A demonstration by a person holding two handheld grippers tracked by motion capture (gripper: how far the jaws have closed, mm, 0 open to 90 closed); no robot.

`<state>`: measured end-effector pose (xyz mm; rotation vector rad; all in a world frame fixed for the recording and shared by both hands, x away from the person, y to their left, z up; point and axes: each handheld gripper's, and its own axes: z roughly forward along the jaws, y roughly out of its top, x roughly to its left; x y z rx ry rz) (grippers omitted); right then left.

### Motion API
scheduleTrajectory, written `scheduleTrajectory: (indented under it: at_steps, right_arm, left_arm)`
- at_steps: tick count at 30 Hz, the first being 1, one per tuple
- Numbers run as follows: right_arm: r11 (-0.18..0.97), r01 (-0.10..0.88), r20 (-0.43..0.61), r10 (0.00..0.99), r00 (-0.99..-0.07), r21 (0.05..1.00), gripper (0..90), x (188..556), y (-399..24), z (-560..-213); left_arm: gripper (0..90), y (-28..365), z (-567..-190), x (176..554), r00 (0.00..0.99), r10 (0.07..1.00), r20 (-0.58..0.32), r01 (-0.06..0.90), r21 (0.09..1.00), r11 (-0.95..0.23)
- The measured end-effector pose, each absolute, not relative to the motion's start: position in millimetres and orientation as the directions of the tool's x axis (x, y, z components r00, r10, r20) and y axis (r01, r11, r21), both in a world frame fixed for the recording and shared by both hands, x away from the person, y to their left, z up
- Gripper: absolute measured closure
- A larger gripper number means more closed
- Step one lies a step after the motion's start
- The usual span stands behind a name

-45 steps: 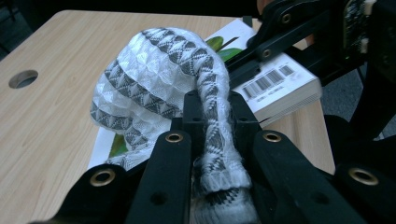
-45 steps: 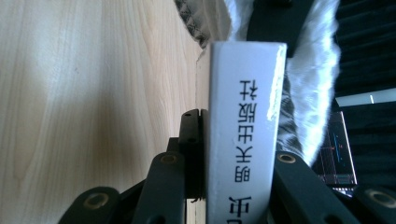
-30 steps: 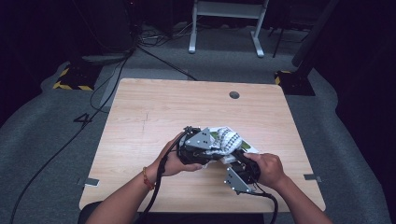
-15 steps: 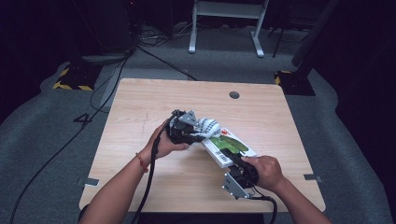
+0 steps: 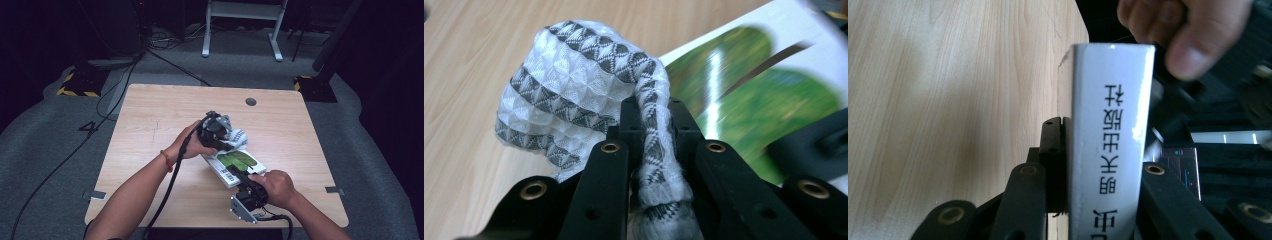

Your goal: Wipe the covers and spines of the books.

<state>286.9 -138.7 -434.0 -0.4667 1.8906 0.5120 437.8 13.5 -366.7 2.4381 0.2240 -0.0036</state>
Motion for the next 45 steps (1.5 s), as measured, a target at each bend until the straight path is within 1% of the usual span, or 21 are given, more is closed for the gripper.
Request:
scheduleTrajectory:
  at_steps: [1, 2, 3, 7, 9, 10, 11, 12, 13, 14, 16, 17, 19, 20, 21, 25, 32, 34, 38, 41, 45]
  right_arm:
    - [0.832, -0.541, -0.936, -0.084, -0.342, 0.123, 75.5, 288, -140, -434]
    - [0.832, -0.541, -0.936, -0.084, -0.342, 0.123, 75.5, 288, -140, -434]
    - [0.838, -0.531, -0.935, -0.076, -0.347, 0.129, 75.4, 288, -141, -435]
    - [0.839, -0.533, -0.938, -0.089, -0.336, 0.111, 75.4, 287, -141, -435]
    - [0.839, -0.533, -0.939, -0.092, -0.332, 0.106, 75.4, 287, -142, -435]
    - [0.843, -0.526, -0.938, -0.087, -0.335, 0.109, 75.4, 287, -143, -436]
    - [0.844, -0.525, -0.94, -0.085, -0.33, 0.108, 75.4, 288, -144, -436]
    - [0.842, -0.529, -0.942, -0.089, -0.325, 0.103, 75.4, 289, -144, -435]
    - [0.842, -0.53, -0.941, -0.09, -0.325, 0.103, 75.4, 289, -144, -435]
    - [0.842, -0.53, -0.941, -0.09, -0.325, 0.103, 75.4, 289, -144, -435]
    - [0.842, -0.53, -0.943, -0.085, -0.322, 0.105, 75.4, 288, -145, -435]
    - [0.842, -0.53, -0.943, -0.085, -0.322, 0.105, 75.4, 288, -145, -435]
    - [0.842, -0.529, -0.944, -0.081, -0.32, 0.107, 75.4, 286, -144, -435]
    - [0.842, -0.529, -0.944, -0.081, -0.32, 0.107, 75.4, 286, -144, -435]
    - [0.843, -0.528, -0.944, -0.083, -0.32, 0.105, 75.4, 286, -144, -434]
    - [0.849, -0.517, -0.945, -0.073, -0.318, 0.108, 75.4, 289, -147, -433]
    - [0.857, -0.502, -0.947, -0.058, -0.315, 0.114, 75.4, 294, -152, -429]
    - [0.862, -0.494, -0.948, -0.053, -0.313, 0.114, 75.4, 297, -153, -429]
    - [0.869, -0.476, -0.951, -0.02, -0.309, 0.136, 75.4, 302, -156, -429]
    - [0.873, -0.469, -0.948, -0.023, -0.318, 0.136, 75.5, 303, -157, -431]
    - [0.872, -0.472, -0.948, -0.031, -0.317, 0.129, 75.4, 301, -157, -432]
  left_arm:
    - [81.4, 2, -366, 432, 0.99, 0.126, -0.067, 0.139, 0.644, -0.752]
    - [81.4, 2, -366, 432, 0.99, 0.126, -0.067, 0.139, 0.644, -0.752]
    - [81.4, -8, -366, 428, 0.993, 0.097, -0.065, 0.116, 0.642, -0.758]
    - [81.4, -14, -367, 427, 0.995, 0.086, -0.054, 0.1, 0.641, -0.761]
    - [81.4, -11, -368, 430, 0.994, 0.101, -0.051, 0.111, 0.633, -0.766]
    - [81.4, -8, -369, 432, 0.993, 0.113, -0.047, 0.117, 0.628, -0.77]
    - [81.4, 1, -372, 439, 0.988, 0.147, -0.047, 0.144, 0.621, -0.77]
    - [81.4, 1, -372, 439, 0.988, 0.147, -0.047, 0.144, 0.621, -0.77]
    - [81.4, 11, -376, 444, 0.982, 0.183, -0.049, 0.173, 0.62, -0.765]
    - [81.4, 11, -376, 444, 0.982, 0.183, -0.049, 0.173, 0.62, -0.765]
    - [81.4, 28, -379, 453, 0.971, 0.237, -0.046, 0.214, 0.614, -0.76]
    - [81.4, 28, -379, 453, 0.971, 0.237, -0.046, 0.214, 0.614, -0.76]
    - [81.4, 47, -384, 461, 0.954, 0.297, -0.05, 0.265, 0.606, -0.75]
    - [81.4, 47, -384, 461, 0.954, 0.297, -0.05, 0.265, 0.606, -0.75]
    - [81.4, 57, -387, 465, 0.943, 0.328, -0.055, 0.293, 0.599, -0.745]
    - [81.3, 81, -386, 464, 0.928, 0.366, -0.068, 0.329, 0.612, -0.72]
    - [81.3, 93, -377, 438, 0.944, 0.329, -0.037, 0.269, 0.664, -0.697]
    - [81.3, 92, -373, 428, 0.954, 0.296, -0.039, 0.24, 0.689, -0.684]
    - [81.3, 82, -368, 413, 0.969, 0.245, -0.024, 0.188, 0.715, -0.673]
    - [81.3, 67, -364, 406, 0.981, 0.193, -0.022, 0.149, 0.723, -0.675]
    - [81.2, 51, -361, 402, 0.987, 0.162, -0.016, 0.123, 0.722, -0.68]
